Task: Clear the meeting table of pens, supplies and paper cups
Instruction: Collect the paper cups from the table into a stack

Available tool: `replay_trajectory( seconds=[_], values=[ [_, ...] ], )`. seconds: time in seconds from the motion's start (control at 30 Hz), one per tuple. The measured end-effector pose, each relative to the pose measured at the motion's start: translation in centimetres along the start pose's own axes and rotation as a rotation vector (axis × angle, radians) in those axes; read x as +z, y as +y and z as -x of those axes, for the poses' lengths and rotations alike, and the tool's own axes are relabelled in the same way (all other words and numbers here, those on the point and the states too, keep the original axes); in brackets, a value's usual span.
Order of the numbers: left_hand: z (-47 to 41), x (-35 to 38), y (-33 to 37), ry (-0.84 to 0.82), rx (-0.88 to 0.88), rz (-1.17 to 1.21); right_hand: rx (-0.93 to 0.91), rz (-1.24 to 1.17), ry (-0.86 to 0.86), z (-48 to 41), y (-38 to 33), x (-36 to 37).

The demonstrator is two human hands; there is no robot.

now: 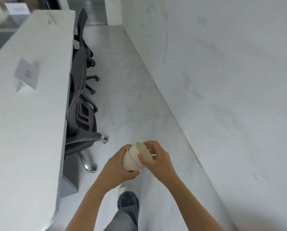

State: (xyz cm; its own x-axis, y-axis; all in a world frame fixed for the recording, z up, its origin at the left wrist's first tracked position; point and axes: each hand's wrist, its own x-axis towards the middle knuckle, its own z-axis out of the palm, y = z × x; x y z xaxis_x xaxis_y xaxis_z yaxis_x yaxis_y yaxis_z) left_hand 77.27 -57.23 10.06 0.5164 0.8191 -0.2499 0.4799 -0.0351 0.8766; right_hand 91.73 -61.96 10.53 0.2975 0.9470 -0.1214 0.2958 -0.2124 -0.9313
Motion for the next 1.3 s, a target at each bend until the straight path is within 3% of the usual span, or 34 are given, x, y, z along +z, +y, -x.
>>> replay_trajectory(
  seconds=[0.47, 0.7, 0.97, 1.3],
  values=[
    [-17.8, -18.3, 5.0, 0.399, 0.147, 0.049, -0.288, -0.248, 0.004, -25.9, -13.9, 4.6],
    [-23.5, -24.5, 4.8, 0.601, 0.136, 0.002, -0.367, -0.351, -0.145, -35.5, -17.2, 7.5],
    [-33.5, -29.5, 4.1, 0.867, -0.065, 0.09, -0.372, -0.434, -0.251, -49.3, -19.0, 8.3],
    [-44.1, -32.0, 3.7, 1.325, -0.289, 0.21, -0.269, -0.296, -0.277, -66.3, -17.9, 8.6]
  ],
)
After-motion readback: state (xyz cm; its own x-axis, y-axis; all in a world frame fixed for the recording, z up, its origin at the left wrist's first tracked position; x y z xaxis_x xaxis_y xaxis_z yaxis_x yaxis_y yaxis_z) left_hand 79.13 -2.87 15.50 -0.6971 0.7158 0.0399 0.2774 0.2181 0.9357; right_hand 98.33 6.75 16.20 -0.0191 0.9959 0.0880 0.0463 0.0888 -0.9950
